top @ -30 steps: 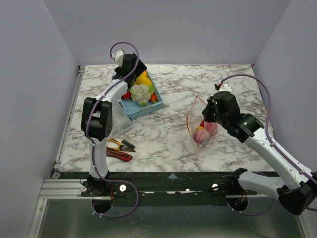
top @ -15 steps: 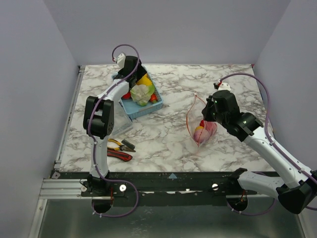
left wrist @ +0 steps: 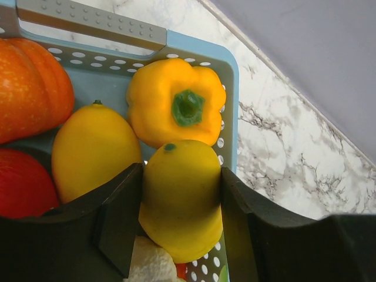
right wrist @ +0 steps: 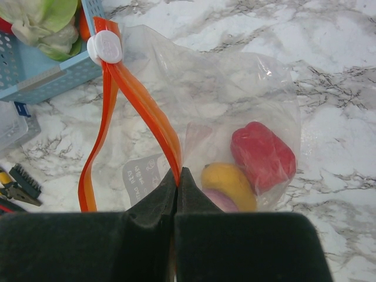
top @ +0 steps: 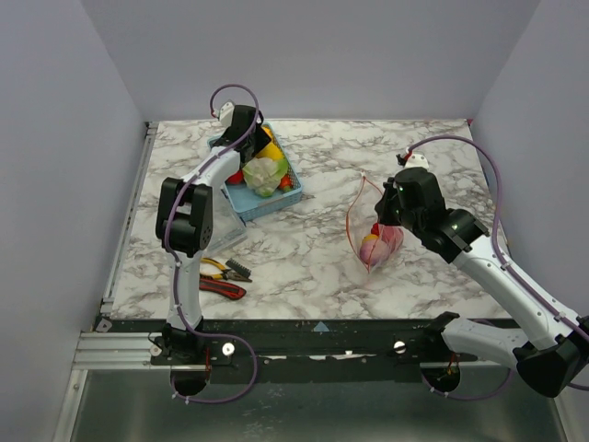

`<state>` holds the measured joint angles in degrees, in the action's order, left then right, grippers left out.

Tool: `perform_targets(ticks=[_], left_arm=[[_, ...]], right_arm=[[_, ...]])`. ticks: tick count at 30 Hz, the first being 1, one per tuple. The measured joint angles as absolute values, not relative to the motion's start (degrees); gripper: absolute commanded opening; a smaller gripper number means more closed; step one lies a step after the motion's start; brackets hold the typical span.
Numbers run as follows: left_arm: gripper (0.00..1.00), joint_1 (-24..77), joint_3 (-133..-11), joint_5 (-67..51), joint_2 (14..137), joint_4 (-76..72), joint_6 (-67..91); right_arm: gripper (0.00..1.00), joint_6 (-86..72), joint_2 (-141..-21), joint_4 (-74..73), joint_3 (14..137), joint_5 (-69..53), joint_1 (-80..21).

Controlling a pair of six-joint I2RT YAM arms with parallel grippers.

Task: Place the food in the zip-top bag and seal the zipper
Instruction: Pick up the fake fruit from the bin.

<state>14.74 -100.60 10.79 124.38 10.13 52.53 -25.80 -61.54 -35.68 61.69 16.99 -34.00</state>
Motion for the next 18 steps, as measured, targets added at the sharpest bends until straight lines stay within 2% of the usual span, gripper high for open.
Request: perform_targets(ticks=[3, 11, 14, 18], left_arm=[[0.12, 14.72, -100.55, 10.7, 124.27, 10.13, 52.6], [0.04, 14.09, -100.55, 10.87, 118.93, 13.56, 50.98], [0.0, 13.45, -100.55, 11.14, 113.3, 13.93, 49.34], [0.0, 13.08, -100.42, 11.31, 104.79, 13.76, 47.11]], right_arm=[[0.01, -25.61, -61.54, -35.7, 61.73, 16.99, -34.0], [0.0, -25.43, -60.95, -35.7, 61.78, 17.02, -34.0], [0.0, -25.54, -61.04, -35.7, 61.78, 16.71, -34.0], [0.0, -26.52, -62.11, -36.27, 62.85, 14.96, -34.0]])
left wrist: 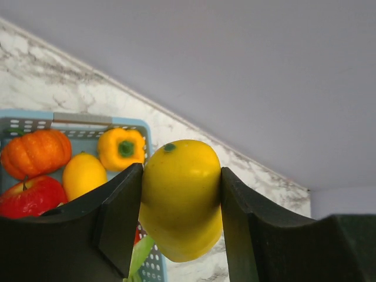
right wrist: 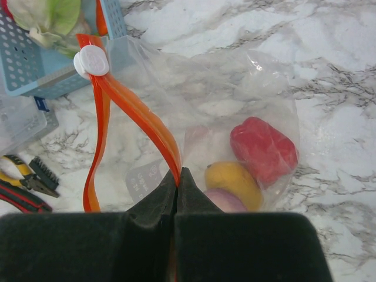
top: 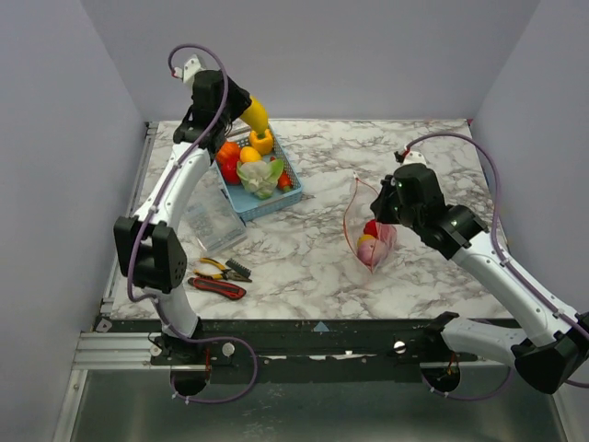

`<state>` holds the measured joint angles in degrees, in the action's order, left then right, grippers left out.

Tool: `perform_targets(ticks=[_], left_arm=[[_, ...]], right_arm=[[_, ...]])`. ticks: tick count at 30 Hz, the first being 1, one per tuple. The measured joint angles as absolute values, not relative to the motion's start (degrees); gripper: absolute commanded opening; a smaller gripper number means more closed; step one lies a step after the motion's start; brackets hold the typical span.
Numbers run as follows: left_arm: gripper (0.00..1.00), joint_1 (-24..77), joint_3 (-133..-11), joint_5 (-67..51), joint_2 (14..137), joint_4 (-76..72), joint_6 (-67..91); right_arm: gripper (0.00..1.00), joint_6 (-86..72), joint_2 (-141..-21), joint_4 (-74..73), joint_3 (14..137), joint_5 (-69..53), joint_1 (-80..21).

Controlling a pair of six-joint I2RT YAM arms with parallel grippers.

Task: Place the food in the zip-top bag and seal the zipper
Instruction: Pick up the fake fruit from the bin, then place the fake fruit in the zipper food storage bag.

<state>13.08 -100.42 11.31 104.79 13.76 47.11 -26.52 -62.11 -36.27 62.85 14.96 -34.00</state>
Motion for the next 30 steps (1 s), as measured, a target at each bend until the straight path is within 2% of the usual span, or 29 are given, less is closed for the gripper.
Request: perform_targets(ticks=[5, 14, 17, 24, 30], left_arm=[[0.0, 13.04, -92.99, 9.15, 92.99, 10.02, 45.04], [0.0, 14.68, -60.27, -9.52, 68.31, -11.46, 44.36], [0.0, 19.14, -54.11, -15.94, 63.68, -18.09, 43.62], [0.0, 37.54, -47.33, -24.97, 55.83, -30.98, 33.17], [0.0, 43.64, -40.07, -26.2, 54.39, -45.54, 23.29]], right_arm=[[0.0, -29.52, -63.55, -36.34, 64.47, 9.85, -34.0], [0.0, -33.43, -64.51, -36.21, 64.69, 2.83, -34.0], [0.0, -33.45, -65.93, -36.27, 64.73, 2.52, -34.0], [0.0, -33.63, -66.92, -36.38, 64.99, 1.72, -34.0], [0.0, -35.42, -66.89, -36.53, 67.18, -2.42, -34.0]])
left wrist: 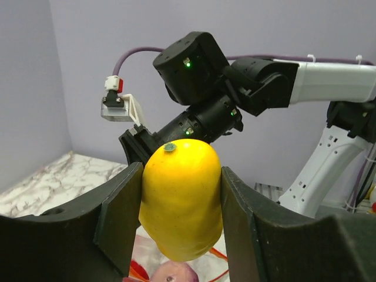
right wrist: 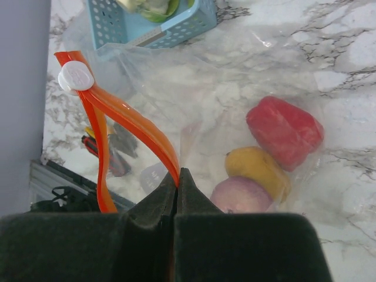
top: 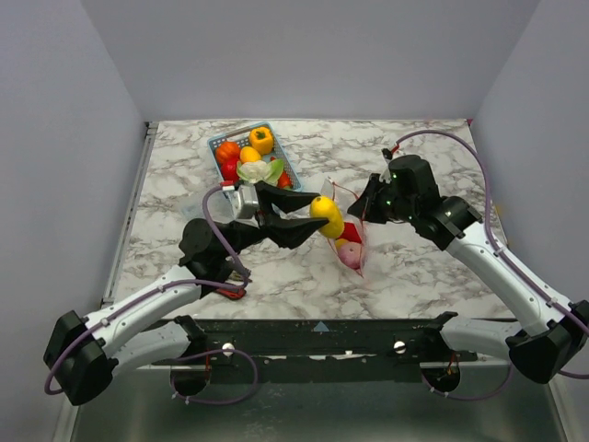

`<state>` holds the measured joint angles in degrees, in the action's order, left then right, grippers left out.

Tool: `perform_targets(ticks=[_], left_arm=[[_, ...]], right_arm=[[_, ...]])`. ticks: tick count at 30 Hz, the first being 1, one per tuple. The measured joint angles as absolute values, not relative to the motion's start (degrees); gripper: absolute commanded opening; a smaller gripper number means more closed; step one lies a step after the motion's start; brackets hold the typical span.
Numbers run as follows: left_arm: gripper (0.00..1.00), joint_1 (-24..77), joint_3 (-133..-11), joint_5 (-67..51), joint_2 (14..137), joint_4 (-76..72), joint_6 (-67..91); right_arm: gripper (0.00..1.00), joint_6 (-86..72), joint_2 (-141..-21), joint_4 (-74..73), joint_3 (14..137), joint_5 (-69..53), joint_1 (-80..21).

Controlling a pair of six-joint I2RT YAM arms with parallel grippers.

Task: Place the food in the zip-top bag and seal the zipper
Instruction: Place the fake fruit in the zipper food storage bag.

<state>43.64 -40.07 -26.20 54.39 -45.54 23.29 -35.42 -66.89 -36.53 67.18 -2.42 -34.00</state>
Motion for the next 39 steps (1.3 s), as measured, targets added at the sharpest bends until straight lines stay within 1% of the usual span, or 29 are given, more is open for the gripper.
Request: perform_targets(ticks=[1, 8, 10, 11, 13, 14, 16, 17, 18, 20, 21, 22, 23, 24, 28, 33, 39], left_arm=[[0.0, 44.42, -38.83, -26.2, 55.35, -46.81, 22.44], [0.0, 47.2, -32.12, -28.1, 68.31, -69.8, 18.13], [0.0, 47.48, -31.09, -28.18, 71.0, -73.56, 17.17], [0.01, 47.62, -30.96, -28.21, 71.81, -74.37, 16.21], [0.06, 48.16, -31.07, -28.08, 72.14, -74.48, 13.87], [0.11, 48.56, -31.14, -27.99, 72.12, -74.5, 13.04], [0.29, 49.36, -31.16, -26.94, 71.99, -74.32, 10.55], [0.44, 49.52, -31.16, -26.33, 71.96, -74.15, 9.74], [0.52, 49.69, -31.07, -25.32, 71.9, -73.93, 8.58], [0.64, 49.76, -30.94, -23.92, 71.79, -73.3, 6.92], [0.67, 49.74, -30.94, -23.53, 71.72, -72.71, 6.26], [0.76, 49.74, -30.96, -22.87, 71.59, -71.53, 5.58], [0.96, 49.74, -31.0, -22.26, 71.46, -70.13, 4.95], [0.99, 49.74, -31.0, -21.65, 71.44, -69.21, 4.45], [0.99, 49.74, -31.0, -20.08, 71.18, -66.43, 3.88], [0.96, 49.74, -31.44, -20.03, 69.25, -61.58, 4.86], [0.95, 49.74, -32.75, -19.31, 63.94, -54.5, 7.29]], right_arm=[[0.0, -35.73, -66.85, -36.49, 67.44, -3.01, -34.0], [0.0, -37.47, -66.59, -36.47, 67.55, -5.19, -34.0], [0.0, -37.69, -66.52, -36.47, 67.55, -5.52, -34.0], [0.0, -37.8, -66.41, -36.49, 67.55, -5.63, -34.0], [0.0, -38.0, -66.22, -36.47, 67.55, -5.67, -34.0], [0.0, -38.06, -66.06, -36.49, 67.55, -5.67, -34.0], [0.0, -38.13, -65.67, -36.49, 67.55, -5.67, -34.0], [0.0, -38.13, -65.45, -36.49, 67.55, -5.65, -34.0], [0.0, -38.13, -65.21, -36.47, 67.55, -5.65, -34.0], [0.0, -38.13, -64.84, -36.49, 67.55, -5.65, -34.0], [0.0, -38.15, -64.75, -36.47, 67.55, -5.65, -34.0], [0.0, -38.13, -64.71, -36.47, 67.55, -5.65, -34.0], [0.0, -38.15, -64.71, -36.47, 67.55, -5.65, -34.0], [0.0, -38.15, -64.71, -36.49, 67.55, -5.65, -34.0], [0.0, -38.15, -64.71, -36.51, 67.55, -5.65, -34.0], [0.01, -38.13, -64.71, -36.51, 67.55, -5.45, -34.0], [0.01, -37.82, -64.71, -36.6, 67.55, -3.77, -34.0]])
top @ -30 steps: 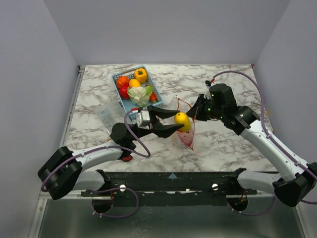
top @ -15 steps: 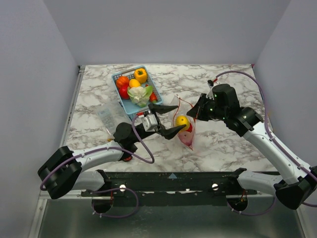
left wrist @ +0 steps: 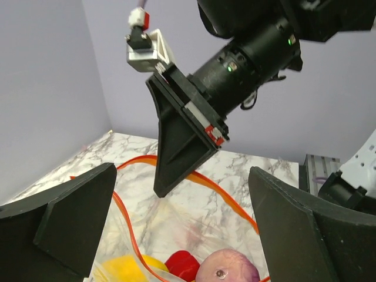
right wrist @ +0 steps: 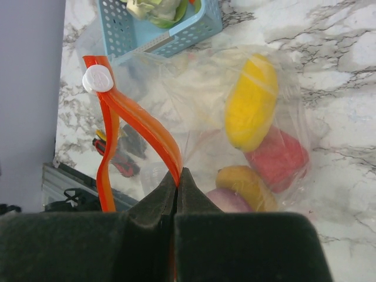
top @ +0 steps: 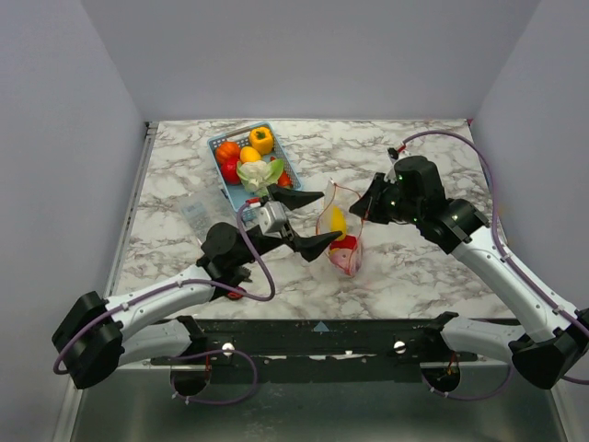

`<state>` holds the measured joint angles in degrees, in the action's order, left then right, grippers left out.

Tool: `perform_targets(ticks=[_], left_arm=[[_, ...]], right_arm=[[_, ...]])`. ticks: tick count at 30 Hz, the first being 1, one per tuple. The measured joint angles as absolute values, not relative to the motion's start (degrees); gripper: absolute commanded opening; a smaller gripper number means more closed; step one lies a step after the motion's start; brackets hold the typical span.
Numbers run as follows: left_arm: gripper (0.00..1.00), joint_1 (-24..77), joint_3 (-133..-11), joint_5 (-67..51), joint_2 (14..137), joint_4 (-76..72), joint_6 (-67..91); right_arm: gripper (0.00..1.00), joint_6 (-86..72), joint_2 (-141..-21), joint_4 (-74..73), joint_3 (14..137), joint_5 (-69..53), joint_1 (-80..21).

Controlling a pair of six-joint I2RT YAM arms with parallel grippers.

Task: Place the food in the zip-top bag and seal the zipper
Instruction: Place the fake fruit in the zipper food storage bag, then pick up the fake fruit from the bin.

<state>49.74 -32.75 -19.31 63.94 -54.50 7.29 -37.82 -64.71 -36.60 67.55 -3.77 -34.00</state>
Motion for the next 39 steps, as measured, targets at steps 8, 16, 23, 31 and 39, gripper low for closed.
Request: perform_targets(ticks=[8, 16, 23, 31, 39], left_arm=[[0.95, 48.45, -39.55, -13.93, 57.01, -38.76, 14.39], [0.99, 38.37, -41.93, -13.72, 56.03, -25.78, 26.65], [0.99, 29.41, -41.74, -16.8, 56.01, -19.86, 34.79], [0.94, 22.33, -38.22, -17.23, 55.55, -19.49, 41.5], [0.9, 17.26, -42.22, -11.4, 63.44, -10.15, 42.3]], right_arm=[[0.0, -35.46, -64.12, -38.65, 67.55, 3.64, -34.0], [0.0, -32.38, -61.98, -41.82, 68.42, 12.58, -34.0], [0.0, -29.61, -60.29, -46.19, 70.28, 22.41, -34.0], [0.0, -26.28, -59.18, -49.47, 71.79, 29.04, -34.0], [0.0, -25.85, -60.14, -47.68, 66.57, 26.11, -34.0]])
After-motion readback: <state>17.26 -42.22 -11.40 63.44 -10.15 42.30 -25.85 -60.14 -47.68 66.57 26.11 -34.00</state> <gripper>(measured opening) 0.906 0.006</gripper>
